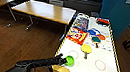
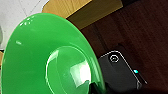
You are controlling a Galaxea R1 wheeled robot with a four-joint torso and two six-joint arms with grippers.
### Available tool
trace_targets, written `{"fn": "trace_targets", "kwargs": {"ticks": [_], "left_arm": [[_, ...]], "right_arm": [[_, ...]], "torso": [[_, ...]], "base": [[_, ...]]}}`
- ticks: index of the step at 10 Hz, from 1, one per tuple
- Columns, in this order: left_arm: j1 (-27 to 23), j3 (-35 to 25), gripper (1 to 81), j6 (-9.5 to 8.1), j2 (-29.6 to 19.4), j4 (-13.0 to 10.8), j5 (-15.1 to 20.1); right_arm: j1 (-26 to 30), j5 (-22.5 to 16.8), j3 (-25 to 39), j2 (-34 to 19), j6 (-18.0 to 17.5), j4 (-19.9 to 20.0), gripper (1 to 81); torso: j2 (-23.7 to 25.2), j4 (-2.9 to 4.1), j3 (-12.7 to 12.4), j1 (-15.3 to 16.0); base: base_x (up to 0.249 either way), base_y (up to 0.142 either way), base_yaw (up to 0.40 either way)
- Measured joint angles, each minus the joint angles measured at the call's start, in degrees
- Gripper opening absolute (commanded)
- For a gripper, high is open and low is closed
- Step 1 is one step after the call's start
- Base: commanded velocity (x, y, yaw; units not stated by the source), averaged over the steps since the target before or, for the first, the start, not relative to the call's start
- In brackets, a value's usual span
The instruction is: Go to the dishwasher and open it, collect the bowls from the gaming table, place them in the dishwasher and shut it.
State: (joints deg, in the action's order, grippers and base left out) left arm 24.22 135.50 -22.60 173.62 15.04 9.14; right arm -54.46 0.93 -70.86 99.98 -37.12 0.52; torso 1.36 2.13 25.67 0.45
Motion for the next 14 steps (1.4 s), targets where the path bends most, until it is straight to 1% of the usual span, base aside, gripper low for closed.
{"fn": "trace_targets", "kwargs": {"ticks": [2,3,4,6,7,9,11,12,14], "left_arm": [[0.0,-0.6,1.0,0.06,-0.2,-0.3,0.0],[0.0,-1.8,1.0,0.20,-0.6,-0.8,-0.2],[0.1,-3.9,1.0,0.26,-1.3,-1.1,0.5],[1.2,-10.1,1.0,0.26,-3.2,-1.4,2.8],[0.9,-13.5,1.0,0.17,-4.0,-1.5,3.1],[-2.0,-19.7,1.0,0.06,-5.0,-1.5,3.1],[-4.2,-24.5,1.0,-0.07,-5.6,-1.5,2.9],[-4.4,-26.1,1.0,-0.11,-6.3,-1.5,3.0],[-4.5,-29.5,1.0,-0.13,-9.0,-1.5,3.3]], "right_arm": [[0.0,0.0,-0.1,0.2,0.0,0.0,1.0],[0.0,0.1,-0.1,0.2,0.0,0.0,1.0],[0.1,0.0,0.0,0.1,0.0,0.0,1.0],[0.5,-0.1,0.6,-0.3,0.0,0.0,1.0],[0.5,-0.4,0.6,-0.3,0.0,0.0,1.0],[0.8,-0.5,0.6,-0.3,0.0,0.0,1.0],[0.8,-0.6,0.6,-0.3,0.0,0.0,1.0],[0.8,-0.7,0.6,-0.3,0.0,0.0,1.0],[0.8,-0.8,0.7,-0.2,0.0,0.0,1.0]], "torso": [[0.0,0.00,0.0,0.0],[0.0,0.00,0.0,0.0],[0.0,0.00,0.0,0.0],[0.0,0.00,0.0,0.0],[0.0,0.00,0.0,0.0],[0.0,0.00,0.0,0.0],[0.0,0.00,-0.1,0.0],[0.0,0.00,-0.7,0.0],[0.0,0.00,-3.3,0.0]], "base": [[0.000,0.000,0.000],[0.000,0.000,0.000],[0.000,0.000,0.000],[0.000,0.000,0.000],[0.000,0.000,0.000],[0.000,0.000,0.000],[0.000,0.000,0.000],[0.000,0.000,0.000],[0.000,0.000,0.000]]}}
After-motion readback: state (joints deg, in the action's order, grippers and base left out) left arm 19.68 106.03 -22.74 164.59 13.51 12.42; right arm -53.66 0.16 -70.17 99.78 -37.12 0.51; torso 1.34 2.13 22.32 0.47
